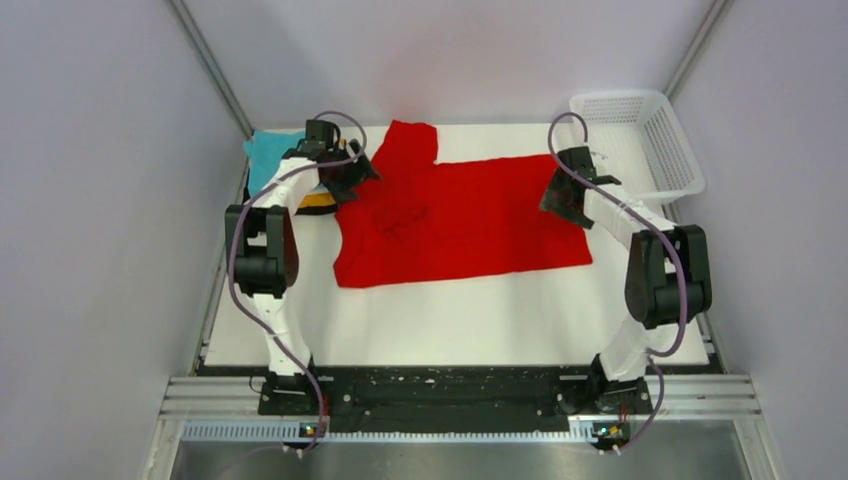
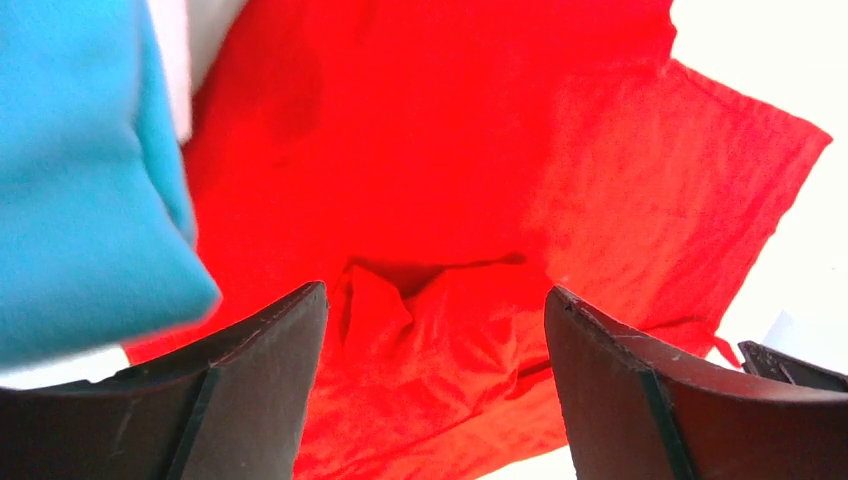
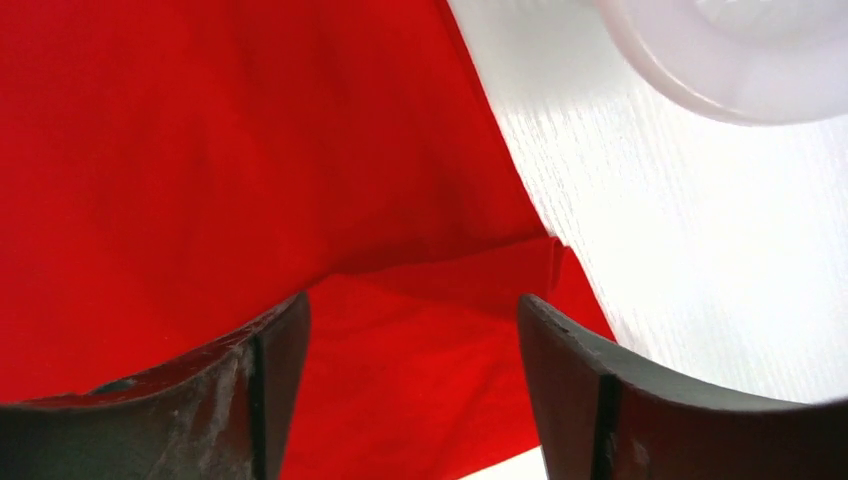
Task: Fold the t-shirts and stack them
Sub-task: Fold the flattened tshirt in 1/3 of the way, then grab the side of the flattened tshirt furthest away from the robot with both arms
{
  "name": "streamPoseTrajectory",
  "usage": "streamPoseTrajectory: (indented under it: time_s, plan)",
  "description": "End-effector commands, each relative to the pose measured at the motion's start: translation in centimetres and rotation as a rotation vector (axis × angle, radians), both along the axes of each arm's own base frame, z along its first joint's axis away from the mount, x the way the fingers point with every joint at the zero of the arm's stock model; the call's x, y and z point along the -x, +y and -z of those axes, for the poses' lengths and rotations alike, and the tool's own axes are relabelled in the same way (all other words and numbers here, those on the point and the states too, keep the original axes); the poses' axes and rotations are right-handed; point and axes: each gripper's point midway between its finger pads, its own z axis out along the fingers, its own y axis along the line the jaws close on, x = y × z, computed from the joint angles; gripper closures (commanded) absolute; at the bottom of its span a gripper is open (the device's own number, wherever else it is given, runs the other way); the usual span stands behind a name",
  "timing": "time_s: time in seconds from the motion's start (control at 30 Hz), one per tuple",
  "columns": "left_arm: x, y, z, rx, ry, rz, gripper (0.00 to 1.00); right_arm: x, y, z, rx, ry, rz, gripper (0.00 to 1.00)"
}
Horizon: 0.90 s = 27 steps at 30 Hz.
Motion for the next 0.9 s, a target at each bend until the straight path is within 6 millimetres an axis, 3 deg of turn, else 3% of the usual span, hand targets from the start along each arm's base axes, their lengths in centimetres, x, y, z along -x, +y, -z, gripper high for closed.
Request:
streamPoseTrajectory:
  time_s: [0.0, 0.07, 0.2, 0.3, 0.47, 0.67, 0.8, 0.87]
  plan:
    - [2.5, -2.1, -4.1, 0.055, -0.074, 0.059, 0.14, -0.2, 1.1, -4.4, -0.041, -0.156, -0.051, 0.18]
    - [4.5, -3.3, -4.4, 0.077, -0.083, 0.093, 0.03, 0.2, 3.1, -4.9, -0.095, -0.188, -0.131, 0.03]
    - [8.1, -7.4, -3.9, 0.121, -0.084, 0.198, 0.01, 1.4, 6.5, -3.4, -0.143, -0.165, -0.265, 0.01]
    - [9.2, -9.4, -2.2, 0.102, -0.038, 0.253, 0.01, 1.9, 7.8, -1.8, -0.179, -0.134, -0.306, 0.01]
    - [7.9, -9.5, 1.1, 0.031, 0.035, 0.218, 0.01, 2.2, 8.2, -0.7, -0.193, -0.123, -0.32, 0.01]
    - [6.2, -9.0, 2.9, -0.033, 0.05, 0.227, 0.01, 2.3, 7.2, 0.1, -0.144, -0.104, -0.296, 0.01]
    - [2.6, -8.3, 2.7, -0.082, 0.004, 0.206, 0.01, 2.3, 7.0, 0.3, -0.135, -0.099, -0.289, 0.01]
    - [-0.3, -7.9, 1.2, -0.073, -0.058, 0.18, 0.01, 2.2, 6.6, 0.4, -0.117, -0.098, -0.28, 0.01]
